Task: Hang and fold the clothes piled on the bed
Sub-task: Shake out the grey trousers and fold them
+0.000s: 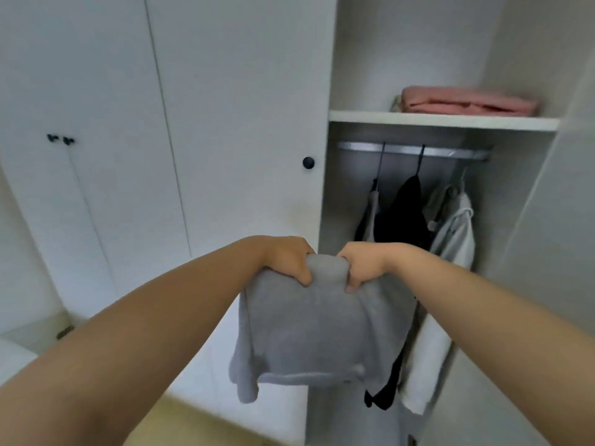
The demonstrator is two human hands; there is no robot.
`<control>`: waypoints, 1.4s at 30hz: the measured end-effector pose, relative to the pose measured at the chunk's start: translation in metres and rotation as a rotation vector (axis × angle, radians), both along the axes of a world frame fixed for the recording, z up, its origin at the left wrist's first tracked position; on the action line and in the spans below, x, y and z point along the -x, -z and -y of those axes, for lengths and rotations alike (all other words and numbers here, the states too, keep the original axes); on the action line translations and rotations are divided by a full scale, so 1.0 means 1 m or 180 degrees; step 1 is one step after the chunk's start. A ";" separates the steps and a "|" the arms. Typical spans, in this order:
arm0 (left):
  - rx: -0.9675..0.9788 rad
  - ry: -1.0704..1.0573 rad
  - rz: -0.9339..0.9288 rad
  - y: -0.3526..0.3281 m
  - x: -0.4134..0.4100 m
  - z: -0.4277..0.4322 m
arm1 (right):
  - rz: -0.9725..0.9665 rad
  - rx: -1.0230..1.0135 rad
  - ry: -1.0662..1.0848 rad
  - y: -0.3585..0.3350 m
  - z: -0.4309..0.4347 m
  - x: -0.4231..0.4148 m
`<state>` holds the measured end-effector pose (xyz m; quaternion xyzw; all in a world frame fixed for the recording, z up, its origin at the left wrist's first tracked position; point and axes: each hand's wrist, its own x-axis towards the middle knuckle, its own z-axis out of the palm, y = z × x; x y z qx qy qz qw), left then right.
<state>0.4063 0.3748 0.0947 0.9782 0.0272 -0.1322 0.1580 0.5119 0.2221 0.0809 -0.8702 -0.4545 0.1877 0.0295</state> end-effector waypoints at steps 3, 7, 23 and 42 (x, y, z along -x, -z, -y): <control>0.0077 0.0239 0.0043 -0.034 -0.013 0.014 | -0.0061 -0.0155 0.0307 -0.036 0.030 -0.007; -0.0052 0.0542 0.0266 -0.074 -0.031 0.020 | 0.0063 -0.0478 0.0800 -0.079 0.070 -0.018; 0.1066 0.0540 0.1468 -0.254 -0.122 0.035 | -0.0410 -0.1582 0.1801 -0.276 0.139 -0.049; -0.0036 -0.0205 0.4966 -0.435 -0.380 0.056 | 0.4518 -0.2805 0.2169 -0.470 0.094 -0.300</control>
